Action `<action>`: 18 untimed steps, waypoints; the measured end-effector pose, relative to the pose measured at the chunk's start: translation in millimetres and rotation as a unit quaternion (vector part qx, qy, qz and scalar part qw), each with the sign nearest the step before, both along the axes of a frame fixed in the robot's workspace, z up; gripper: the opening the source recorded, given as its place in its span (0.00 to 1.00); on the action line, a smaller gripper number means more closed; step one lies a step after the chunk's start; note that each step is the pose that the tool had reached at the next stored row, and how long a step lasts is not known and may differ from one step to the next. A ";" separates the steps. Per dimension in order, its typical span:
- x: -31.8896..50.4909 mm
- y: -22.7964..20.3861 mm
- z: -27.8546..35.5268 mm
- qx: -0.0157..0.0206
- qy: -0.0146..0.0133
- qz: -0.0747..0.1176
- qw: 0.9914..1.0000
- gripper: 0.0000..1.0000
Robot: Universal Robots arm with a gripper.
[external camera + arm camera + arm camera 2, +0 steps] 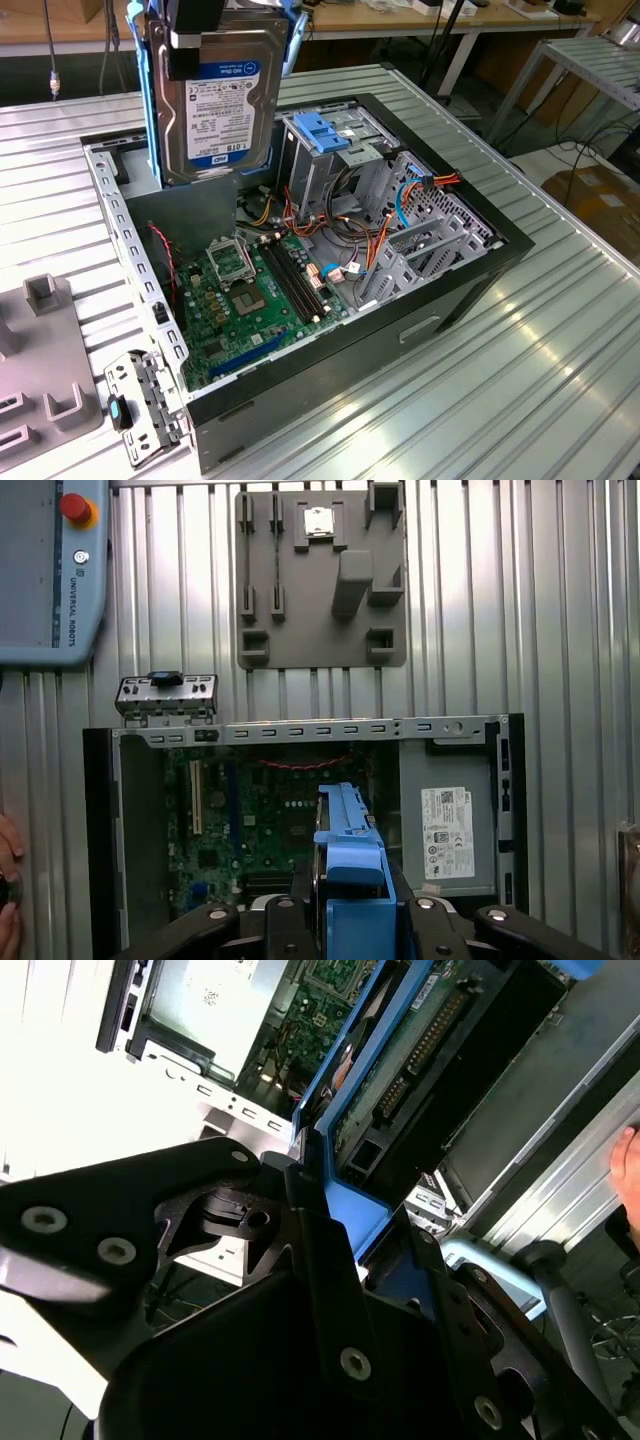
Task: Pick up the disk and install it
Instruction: 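Insert the disk into the insertion slot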
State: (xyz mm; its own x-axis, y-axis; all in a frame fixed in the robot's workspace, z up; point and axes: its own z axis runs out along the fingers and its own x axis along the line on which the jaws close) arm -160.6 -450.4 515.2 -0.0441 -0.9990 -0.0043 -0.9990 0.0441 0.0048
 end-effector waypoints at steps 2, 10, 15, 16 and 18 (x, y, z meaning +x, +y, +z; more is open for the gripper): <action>0.0 -1.1 -0.1 0.000 0.000 0.000 1.000 0.37; 0.1 -4.7 -0.1 0.000 0.000 0.000 1.000 0.37; 0.1 -5.1 0.0 0.000 0.000 0.000 1.000 0.37; 0.1 -5.1 0.0 0.000 0.000 0.000 1.000 0.37; 0.1 -5.1 0.0 0.000 0.000 0.000 1.000 0.37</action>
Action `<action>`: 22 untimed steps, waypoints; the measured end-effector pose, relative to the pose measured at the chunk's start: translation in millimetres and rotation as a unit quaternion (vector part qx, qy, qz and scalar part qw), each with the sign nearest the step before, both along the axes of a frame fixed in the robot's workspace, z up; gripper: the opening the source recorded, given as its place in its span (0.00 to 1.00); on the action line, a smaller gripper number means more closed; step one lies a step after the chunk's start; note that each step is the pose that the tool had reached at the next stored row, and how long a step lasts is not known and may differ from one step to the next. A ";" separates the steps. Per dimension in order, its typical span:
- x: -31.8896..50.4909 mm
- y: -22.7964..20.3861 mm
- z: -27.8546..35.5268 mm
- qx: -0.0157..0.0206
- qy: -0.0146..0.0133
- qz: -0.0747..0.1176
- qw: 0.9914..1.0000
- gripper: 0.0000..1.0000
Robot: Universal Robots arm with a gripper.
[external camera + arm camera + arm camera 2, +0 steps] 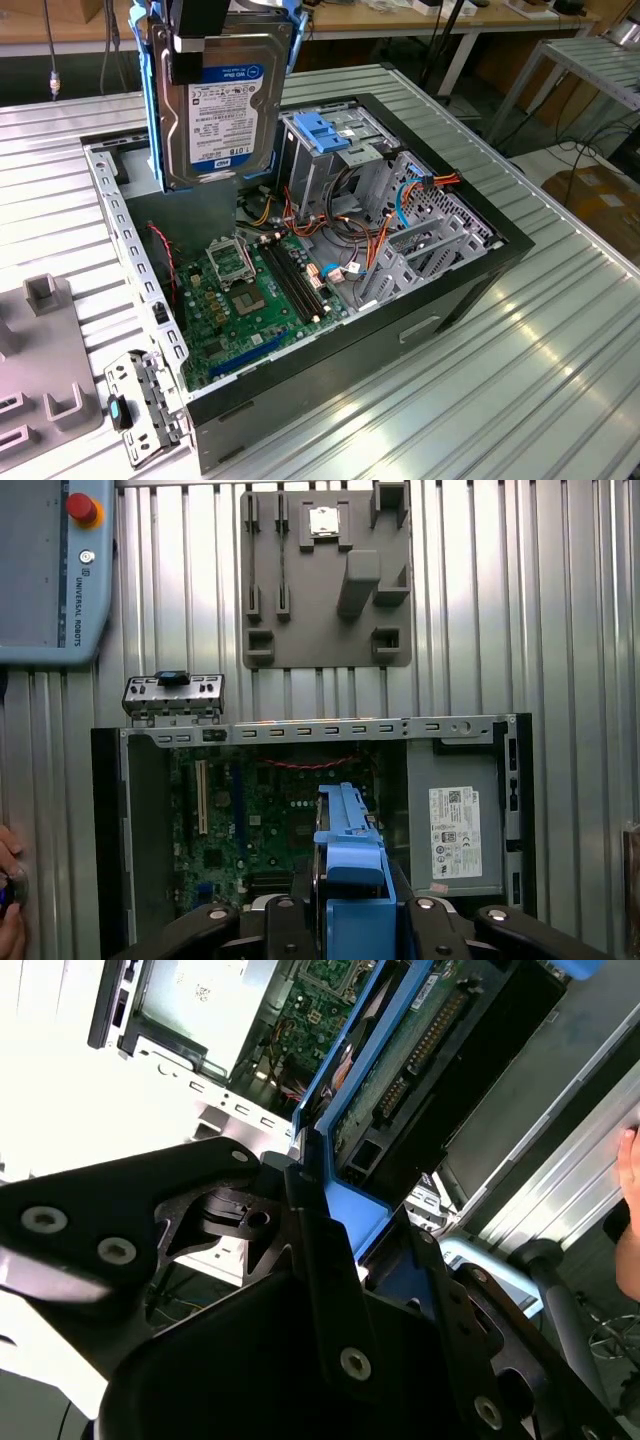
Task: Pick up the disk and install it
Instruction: 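Insert the disk into the insertion slot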
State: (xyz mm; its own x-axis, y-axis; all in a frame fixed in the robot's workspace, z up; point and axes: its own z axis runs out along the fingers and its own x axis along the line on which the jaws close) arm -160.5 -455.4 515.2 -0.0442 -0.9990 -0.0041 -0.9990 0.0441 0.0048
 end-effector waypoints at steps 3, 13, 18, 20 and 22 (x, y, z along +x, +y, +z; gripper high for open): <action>0.0 0.0 0.0 0.000 0.000 0.000 1.000 0.37; -0.1 -0.4 0.0 0.000 0.000 0.000 1.000 0.37; 0.0 -6.0 -0.1 0.000 0.000 0.000 1.000 0.37; 0.1 -7.9 -0.2 0.000 0.000 0.000 1.000 0.37; 0.0 -8.4 -0.3 -0.001 0.000 0.000 1.000 0.37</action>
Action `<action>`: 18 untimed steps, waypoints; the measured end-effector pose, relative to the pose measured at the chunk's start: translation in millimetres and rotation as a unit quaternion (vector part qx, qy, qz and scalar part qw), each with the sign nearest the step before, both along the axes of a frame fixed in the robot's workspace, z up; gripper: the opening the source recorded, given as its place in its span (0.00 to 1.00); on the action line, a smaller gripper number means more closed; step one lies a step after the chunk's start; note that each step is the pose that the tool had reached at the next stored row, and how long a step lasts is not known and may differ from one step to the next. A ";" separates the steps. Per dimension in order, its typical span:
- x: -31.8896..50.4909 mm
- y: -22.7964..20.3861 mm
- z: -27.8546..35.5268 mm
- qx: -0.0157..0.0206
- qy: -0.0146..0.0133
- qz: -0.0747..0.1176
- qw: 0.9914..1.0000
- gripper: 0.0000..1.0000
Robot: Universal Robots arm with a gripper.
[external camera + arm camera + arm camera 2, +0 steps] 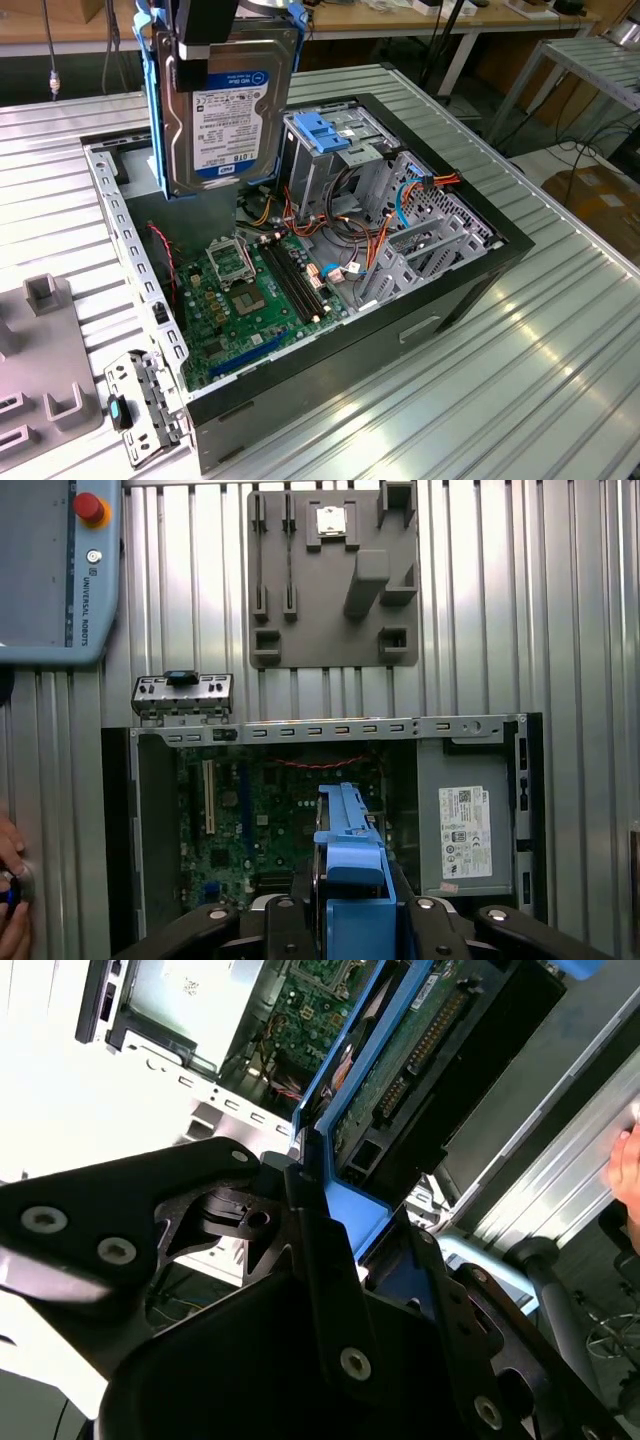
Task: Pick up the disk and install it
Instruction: 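Insert the disk into the insertion slot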
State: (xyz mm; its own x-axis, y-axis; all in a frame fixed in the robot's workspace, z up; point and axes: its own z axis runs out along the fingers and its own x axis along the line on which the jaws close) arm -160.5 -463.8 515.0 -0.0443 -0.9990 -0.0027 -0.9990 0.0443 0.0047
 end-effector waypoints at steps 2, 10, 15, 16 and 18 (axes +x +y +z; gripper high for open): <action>0.1 -0.5 0.0 0.000 0.000 0.000 1.000 0.37; 0.2 -2.6 0.0 0.000 0.000 0.000 1.000 0.37; 0.4 -4.7 -0.1 0.000 0.000 0.000 1.000 0.37; 0.4 -4.7 0.0 0.000 0.000 0.000 1.000 0.37; 0.4 -4.8 0.0 0.000 0.000 0.000 1.000 0.37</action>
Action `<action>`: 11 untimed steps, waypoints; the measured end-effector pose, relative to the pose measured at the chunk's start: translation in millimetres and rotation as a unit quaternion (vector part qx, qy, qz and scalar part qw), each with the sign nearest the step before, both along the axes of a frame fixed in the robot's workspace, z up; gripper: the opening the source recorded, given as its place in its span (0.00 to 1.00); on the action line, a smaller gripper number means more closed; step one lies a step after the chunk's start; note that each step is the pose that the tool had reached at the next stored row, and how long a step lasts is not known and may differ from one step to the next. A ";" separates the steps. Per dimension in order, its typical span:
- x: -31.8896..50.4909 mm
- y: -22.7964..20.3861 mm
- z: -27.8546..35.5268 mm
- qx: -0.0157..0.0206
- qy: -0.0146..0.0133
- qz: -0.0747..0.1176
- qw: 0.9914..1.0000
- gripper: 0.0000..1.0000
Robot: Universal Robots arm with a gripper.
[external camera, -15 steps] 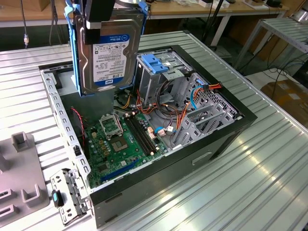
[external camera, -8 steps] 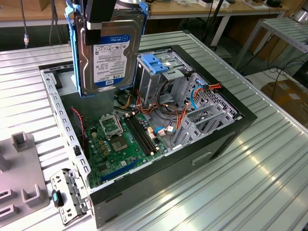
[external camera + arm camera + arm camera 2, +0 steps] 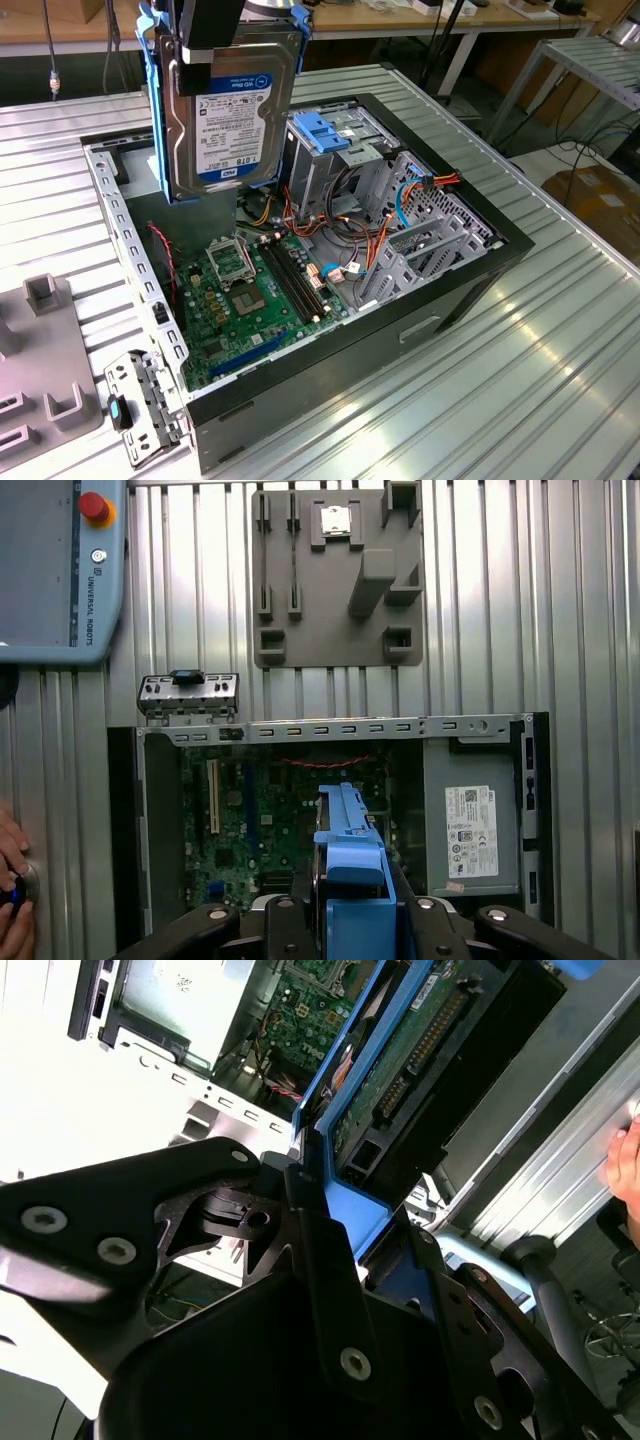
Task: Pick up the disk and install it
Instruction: 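Insert the disk into the insertion slot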
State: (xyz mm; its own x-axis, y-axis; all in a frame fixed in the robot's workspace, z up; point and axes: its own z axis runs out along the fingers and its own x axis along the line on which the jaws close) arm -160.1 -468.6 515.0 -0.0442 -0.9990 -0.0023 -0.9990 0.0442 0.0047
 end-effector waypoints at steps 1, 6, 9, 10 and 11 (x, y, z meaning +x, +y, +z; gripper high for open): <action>0.0 0.0 0.0 0.000 0.000 0.000 1.000 0.37; 0.1 -2.0 0.0 0.000 0.000 0.000 1.000 0.37; 0.3 -4.7 0.0 0.000 0.000 0.000 1.000 0.37; 1.1 -5.2 -0.1 0.000 0.000 0.000 1.000 0.37; 2.2 -5.4 -0.1 0.000 0.000 0.000 1.000 0.37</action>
State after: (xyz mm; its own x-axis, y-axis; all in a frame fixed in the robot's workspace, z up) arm -157.8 -473.9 514.9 -0.0442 -0.9990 -0.0024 -0.9990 0.0441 0.0047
